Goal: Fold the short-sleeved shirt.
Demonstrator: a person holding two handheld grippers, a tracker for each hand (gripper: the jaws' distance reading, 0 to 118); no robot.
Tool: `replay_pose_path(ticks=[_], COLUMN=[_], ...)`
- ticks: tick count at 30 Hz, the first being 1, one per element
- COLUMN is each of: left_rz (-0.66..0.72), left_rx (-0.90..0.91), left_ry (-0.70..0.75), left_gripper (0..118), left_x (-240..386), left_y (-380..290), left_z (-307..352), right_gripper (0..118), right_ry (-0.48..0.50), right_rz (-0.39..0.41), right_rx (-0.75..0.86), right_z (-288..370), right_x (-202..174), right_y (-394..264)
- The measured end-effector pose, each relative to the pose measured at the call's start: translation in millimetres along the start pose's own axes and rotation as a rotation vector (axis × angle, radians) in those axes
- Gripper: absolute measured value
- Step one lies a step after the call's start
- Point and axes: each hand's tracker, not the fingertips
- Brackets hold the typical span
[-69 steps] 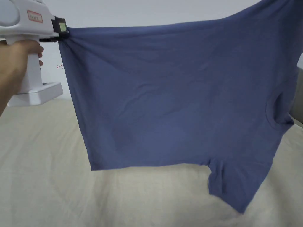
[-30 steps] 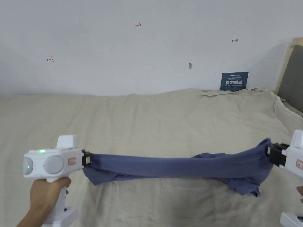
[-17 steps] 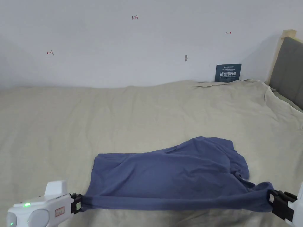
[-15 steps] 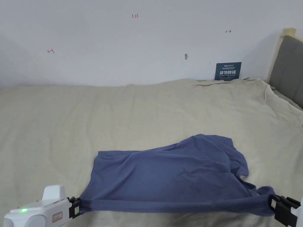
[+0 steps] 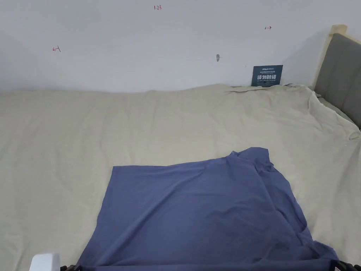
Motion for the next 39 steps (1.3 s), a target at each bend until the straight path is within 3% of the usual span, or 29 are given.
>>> replay_pose_path(ticks=[15,18,21,22,24,25,26,27,39], left_rz=[-0.011,-0.019,-0.011,-0.008,0.015,0.027,0.043,0.055,0.006], left_rx=[-0.115,-0.123,-0.126,-0.126,-0.106,-0.081,-0.035,0.008,0.418], left_ry=[0.067,0.066,0.079,0.083,0.09,0.086,0.077,0.068,0.116], left_gripper=[5,11,39,64,98,109,111,111,110], left_x=[12.8,14.8,17.4,18.3,22.2,23.9,25.5,26.8,68.3], left_y=[-19.0,-17.2,-14.2,-12.1,-3.7,1.0,7.9,14.7,88.8], left_z=[-43.0,-39.7,-36.3,-34.6,-24.9,-20.0,-12.8,-5.8,50.7], right_gripper=[0,1,3,12,47,70,81,85,86], right_ry=[-0.183,-0.19,-0.189,-0.19,-0.185,-0.188,-0.19,-0.184,-0.159], right_rz=[-0.059,-0.032,-0.035,-0.035,-0.012,0.0,0.006,0.016,0.171], right_rx=[-0.281,-0.294,-0.286,-0.278,-0.22,-0.193,-0.157,-0.119,0.27], right_z=[-98.2,-103.8,-99.2,-96.3,-88.8,-83.3,-78.3,-73.2,-16.5], right_x=[25.2,21.7,15.7,13.7,8.3,3.7,-0.2,-4.6,-78.7], right_y=[-58.2,-60.9,-53.3,-49.4,-38.5,-31.8,-24.1,-16.4,62.5])
